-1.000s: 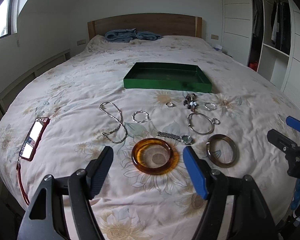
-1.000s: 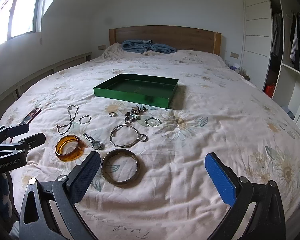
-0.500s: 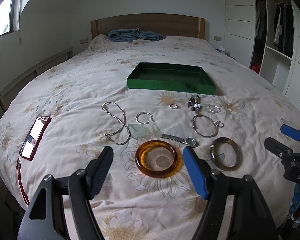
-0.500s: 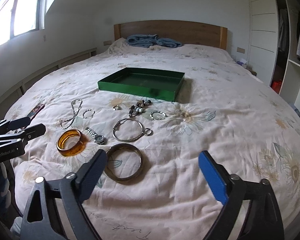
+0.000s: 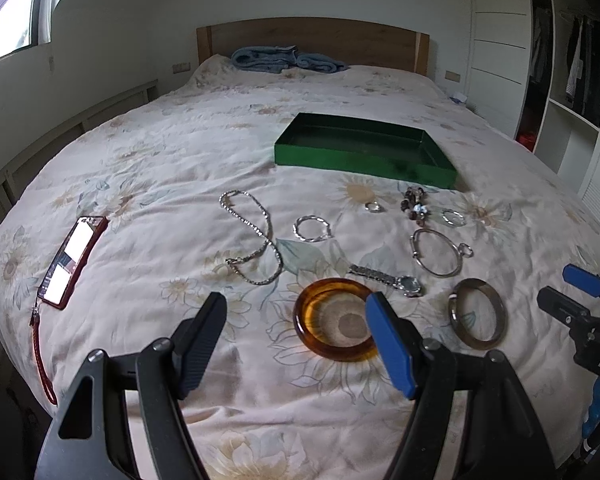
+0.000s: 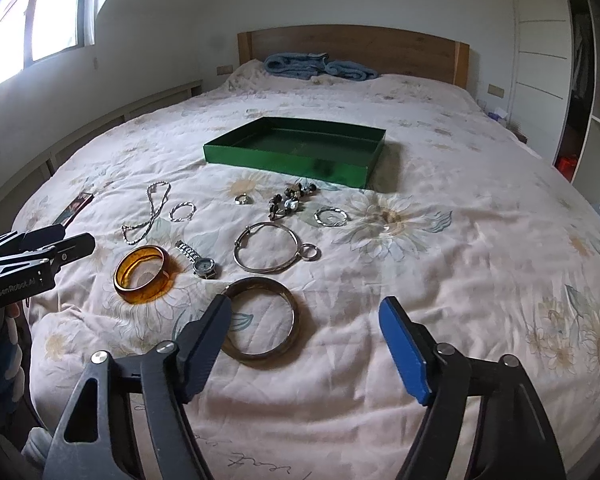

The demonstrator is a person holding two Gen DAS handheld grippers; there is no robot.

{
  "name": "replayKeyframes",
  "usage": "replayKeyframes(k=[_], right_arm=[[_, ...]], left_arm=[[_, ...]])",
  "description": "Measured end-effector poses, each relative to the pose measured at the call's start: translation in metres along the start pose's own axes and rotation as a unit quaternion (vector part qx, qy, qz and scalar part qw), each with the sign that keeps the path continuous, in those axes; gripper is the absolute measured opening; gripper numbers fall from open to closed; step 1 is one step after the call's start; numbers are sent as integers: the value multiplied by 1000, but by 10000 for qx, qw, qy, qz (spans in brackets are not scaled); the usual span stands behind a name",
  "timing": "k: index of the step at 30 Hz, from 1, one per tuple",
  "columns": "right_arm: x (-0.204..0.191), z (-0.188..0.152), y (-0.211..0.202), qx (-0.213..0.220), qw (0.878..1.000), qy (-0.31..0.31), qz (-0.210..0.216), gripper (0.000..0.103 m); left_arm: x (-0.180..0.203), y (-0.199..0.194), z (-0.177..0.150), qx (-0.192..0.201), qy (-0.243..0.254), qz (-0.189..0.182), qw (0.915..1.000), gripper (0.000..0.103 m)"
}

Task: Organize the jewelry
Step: 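Move both tools toward the bangles on the duvet, then grasp the amber bangle with the left tool while the right tool grasps the dark bangle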

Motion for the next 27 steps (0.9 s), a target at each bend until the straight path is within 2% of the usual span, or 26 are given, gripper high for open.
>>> replayKeyframes(k=[12,16,22,24,26,27], right_arm=[[-6,1,21,-247,9996,-83,127,58],[-7,1,31,-361,9991,-89,181,54],[-5,-1,50,-564,9978,-52,352,41],[-5,-1,57,-622,9972,-47,419,37],[-5,-2,64,-692,9963,-46,503,31],[-5,-2,68,-732,9959,-46,538,29]], left_arm=[[-13,22,-3,-214,-181,-76,9996,71],[-16,36,-6,-416,-263,-136,9987,70],[-13,55,-9,-699,-317,-304,9966,69],[-11,62,-10,-803,-315,-333,9957,64],[-9,70,-12,-951,-295,-377,9943,48],[-8,75,-14,-1056,-281,-401,9932,44]])
Point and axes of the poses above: each gripper's, at about its wrist camera, not at the fingertips, and y roughly the way its jaws point, x to its right, z to its top, the point moved 5 cm from there along y, roughly the way its jaws point, and after that the axes turned 10 degrees about -y, right-handed, at the moved point
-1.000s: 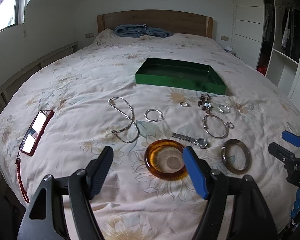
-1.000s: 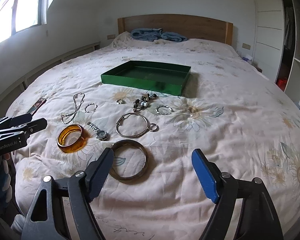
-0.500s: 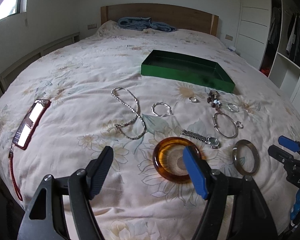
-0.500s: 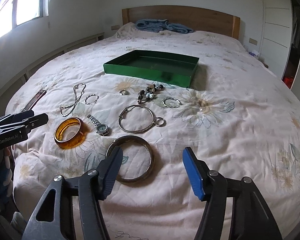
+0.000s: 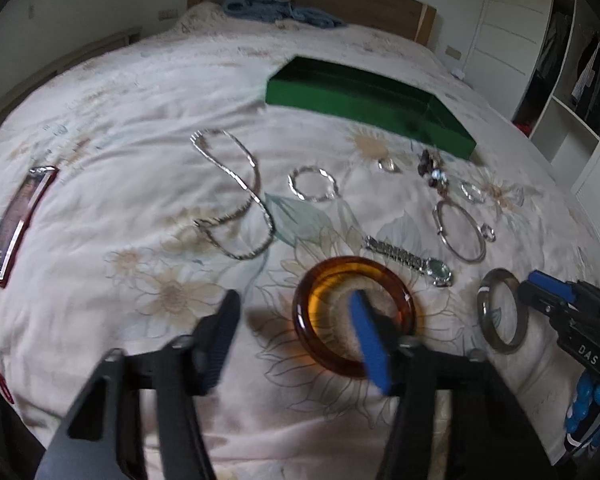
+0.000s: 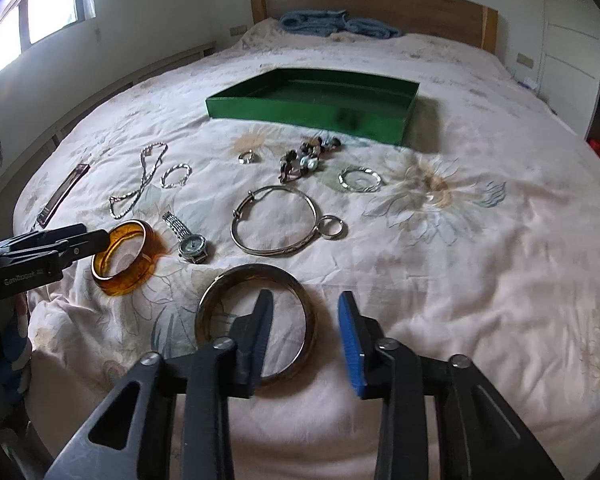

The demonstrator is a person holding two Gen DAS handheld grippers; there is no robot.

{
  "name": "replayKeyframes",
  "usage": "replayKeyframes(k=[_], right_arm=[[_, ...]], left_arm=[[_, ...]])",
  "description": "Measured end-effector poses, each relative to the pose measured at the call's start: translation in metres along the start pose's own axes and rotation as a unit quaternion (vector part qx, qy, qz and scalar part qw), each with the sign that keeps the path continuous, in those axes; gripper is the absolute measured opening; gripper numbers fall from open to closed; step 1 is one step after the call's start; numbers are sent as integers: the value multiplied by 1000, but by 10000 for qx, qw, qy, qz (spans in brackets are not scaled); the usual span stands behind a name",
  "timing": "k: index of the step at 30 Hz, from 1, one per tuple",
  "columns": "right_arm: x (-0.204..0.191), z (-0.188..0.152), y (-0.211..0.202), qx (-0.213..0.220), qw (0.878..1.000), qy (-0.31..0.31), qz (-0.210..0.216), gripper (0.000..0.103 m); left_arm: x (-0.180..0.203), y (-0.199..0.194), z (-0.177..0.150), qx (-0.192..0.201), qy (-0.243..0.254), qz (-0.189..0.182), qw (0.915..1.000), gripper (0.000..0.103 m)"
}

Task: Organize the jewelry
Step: 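Grasp the amber bangle with the left tool while the right tool grasps the dark bangle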

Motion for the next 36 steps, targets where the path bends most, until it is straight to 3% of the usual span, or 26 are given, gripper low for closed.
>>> replayKeyframes(k=[2,17,29,33,36], right_arm=[[1,0,7,-62,10000,1,30,28],[-6,-5,42,-515,9980,-262,257,24],[-13,-4,51,-635,9970,-429,94,24],[-13,-5,49,-604,9971,-473,-4,21],[-13,-5,45,-552,9971,-514,-100,13]], left_arm=[[0,7,-2,-137,3,-9,9999,38],[5,34,-5,-568,148,183,9981,28],[7,37,-6,-623,230,196,9976,23],[8,36,-6,-594,227,200,9978,20],[8,33,-7,-544,239,184,9981,12]])
Point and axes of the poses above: each gripper's, at about its wrist camera, not at the fingertips, and y roughly the way its jaws point, x to its right, z to its top, the point moved 5 cm from there along y, roughly the way its jaws point, and after that the axes turned 10 degrees about -y, right-handed, at the moved point
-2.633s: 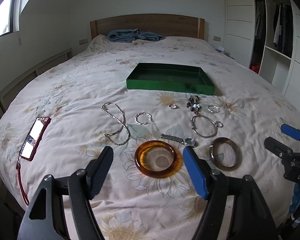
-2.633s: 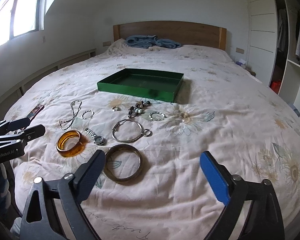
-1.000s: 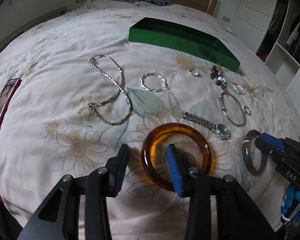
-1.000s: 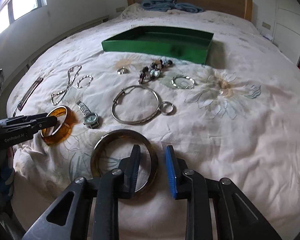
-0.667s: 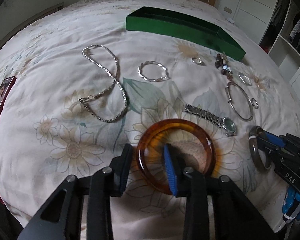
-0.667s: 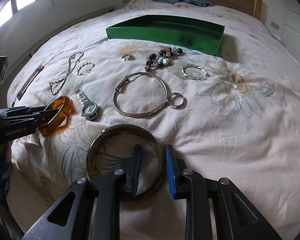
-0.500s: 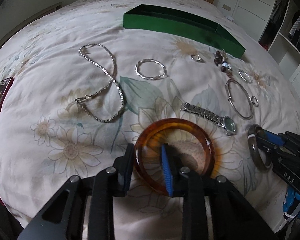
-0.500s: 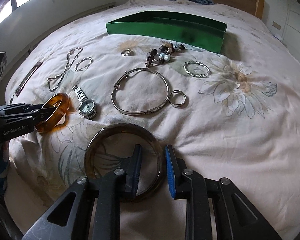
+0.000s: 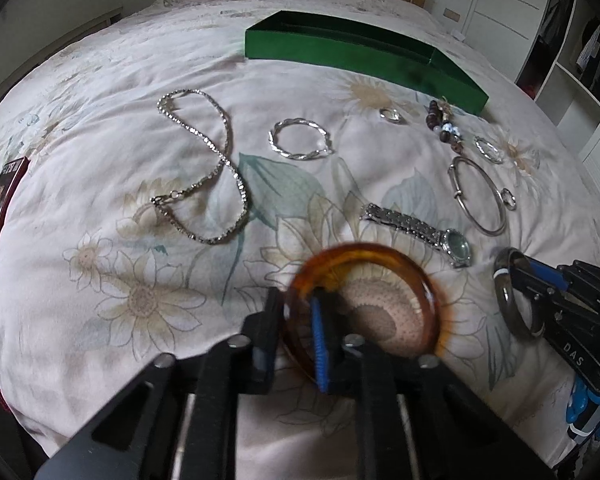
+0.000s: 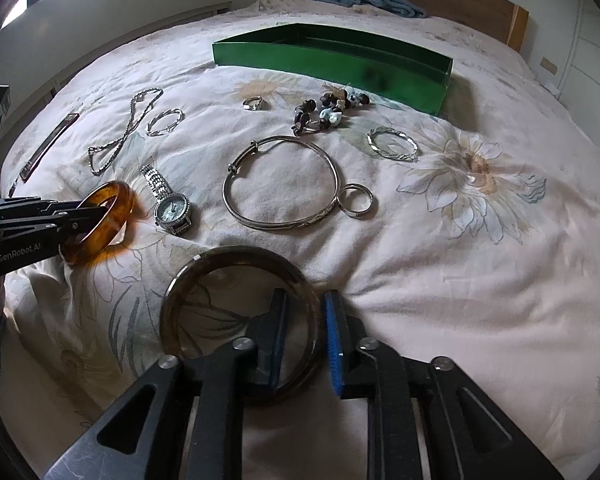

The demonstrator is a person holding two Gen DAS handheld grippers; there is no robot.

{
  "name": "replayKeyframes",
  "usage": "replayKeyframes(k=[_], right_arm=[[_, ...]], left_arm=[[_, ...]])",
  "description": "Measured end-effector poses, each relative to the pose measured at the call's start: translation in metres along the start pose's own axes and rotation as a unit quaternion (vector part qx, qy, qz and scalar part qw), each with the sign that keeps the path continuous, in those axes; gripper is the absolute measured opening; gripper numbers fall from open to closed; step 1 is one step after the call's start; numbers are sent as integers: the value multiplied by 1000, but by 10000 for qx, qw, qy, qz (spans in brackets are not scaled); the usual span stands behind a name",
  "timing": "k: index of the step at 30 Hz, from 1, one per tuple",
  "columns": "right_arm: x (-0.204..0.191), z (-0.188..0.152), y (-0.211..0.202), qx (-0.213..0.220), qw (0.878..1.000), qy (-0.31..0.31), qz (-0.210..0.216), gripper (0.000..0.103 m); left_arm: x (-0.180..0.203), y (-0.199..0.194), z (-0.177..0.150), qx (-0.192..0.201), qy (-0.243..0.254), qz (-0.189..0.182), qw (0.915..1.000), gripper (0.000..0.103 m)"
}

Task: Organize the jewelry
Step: 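Grasp the amber bangle with the left tool while the right tool grasps the dark bangle, then carry both bangles over the green tray with both tools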

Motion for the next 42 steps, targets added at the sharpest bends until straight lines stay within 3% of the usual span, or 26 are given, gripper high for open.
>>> replayKeyframes(k=[12,25,34,42], right_arm=[[1,4,-45,569,9981,22,-222,8],[7,29,-135,1502,9861,-14,-709,8],[32,89,-203,2253,9688,46,-1033,8],[70,159,-242,2768,9535,328,-1149,8]], left_arm=[[8,-43,-2,813,300,199,9960,9],[16,-112,16,1597,352,88,9865,9],[34,-171,80,2177,292,-286,9752,9],[54,-189,150,2365,184,-498,9702,9]])
Point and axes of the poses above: each gripper's, at about its wrist camera, not at the fingertips, and y roughly the way its jaws point, x to its right, z to its top, the point moved 5 cm from there along y, roughly the way its jaws point, and after that the axes turned 10 degrees about -y, right-handed, at the moved point
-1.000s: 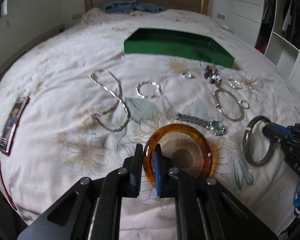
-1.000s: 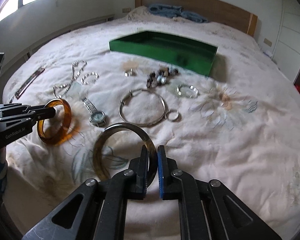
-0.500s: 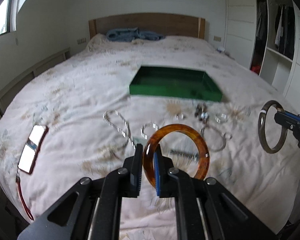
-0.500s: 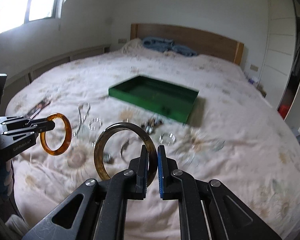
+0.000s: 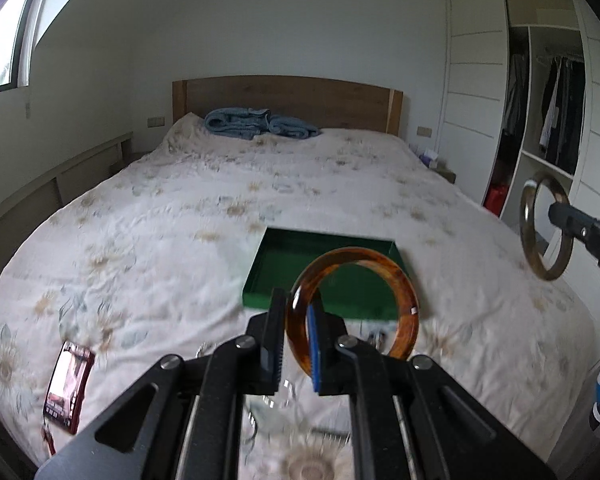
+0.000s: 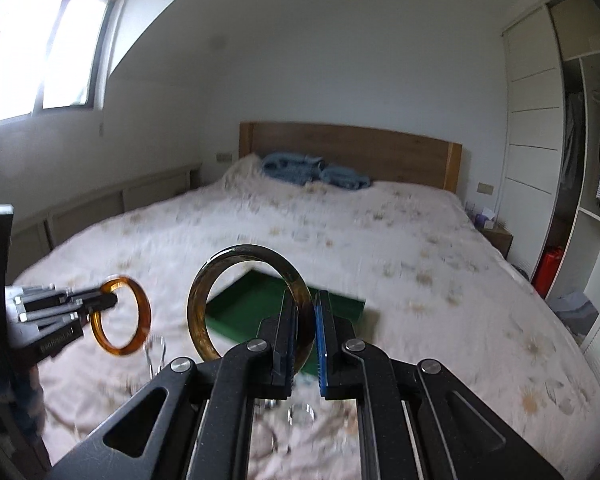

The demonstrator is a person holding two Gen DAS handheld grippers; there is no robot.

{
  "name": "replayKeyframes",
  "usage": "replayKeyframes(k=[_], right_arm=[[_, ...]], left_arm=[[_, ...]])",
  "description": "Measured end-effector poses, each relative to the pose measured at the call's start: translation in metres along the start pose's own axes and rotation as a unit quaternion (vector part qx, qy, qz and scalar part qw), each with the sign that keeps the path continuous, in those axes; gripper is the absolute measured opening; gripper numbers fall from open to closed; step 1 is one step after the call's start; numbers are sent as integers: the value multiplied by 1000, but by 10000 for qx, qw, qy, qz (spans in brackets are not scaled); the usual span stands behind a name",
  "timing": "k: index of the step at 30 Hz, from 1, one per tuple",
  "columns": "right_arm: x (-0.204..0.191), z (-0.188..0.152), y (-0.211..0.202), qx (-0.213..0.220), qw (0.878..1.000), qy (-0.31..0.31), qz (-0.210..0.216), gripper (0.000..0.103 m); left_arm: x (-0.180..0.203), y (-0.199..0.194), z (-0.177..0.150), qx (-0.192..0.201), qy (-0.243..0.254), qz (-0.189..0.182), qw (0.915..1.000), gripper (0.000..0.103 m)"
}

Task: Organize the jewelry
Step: 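Carry both bangles over the green tray with both tools, then open both tools to drop the bangles into the green tray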

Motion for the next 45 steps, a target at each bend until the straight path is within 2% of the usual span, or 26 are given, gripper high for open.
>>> replayKeyframes(k=[4,9,14,17,22,25,30,36,44,45], right_arm=[[22,30,22,130,9997,167,-125,8],[36,39,64,64,9996,206,-202,8],[46,12,131,-251,9989,390,-47,8],[47,-15,172,-477,9976,488,75,8],[47,-60,235,-804,9936,761,238,8],[40,-80,259,-988,9914,812,287,8],[24,-111,297,-1470,9853,764,426,8],[14,-143,315,-1992,9755,765,530,8],[13,-161,322,-2428,9668,681,423,9],[12,-161,323,-2464,9661,650,417,11]], left_arm=[[1,27,31,-30,-176,-38,9998,9],[1,80,48,-188,-255,77,9995,9],[-3,152,42,-513,-361,105,9980,9],[-5,195,30,-699,-446,140,9965,9],[-7,248,9,-865,-491,179,9949,9],[-5,278,-3,-1069,-485,208,9929,9],[-4,311,-23,-1376,-525,268,9887,9],[-10,334,-44,-1817,-603,488,9803,9],[-14,338,-48,-1938,-635,650,9768,10],[-14,338,-48,-1934,-603,714,9767,11]])
Point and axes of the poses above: each gripper's, at about its wrist camera, not at the fingertips, and y roughly the way its jaws point, x to its right, z to its top, the point moved 5 cm from there along y, roughly the way its jaws point, and after that the axes turned 10 degrees about -y, right-handed, at the moved point
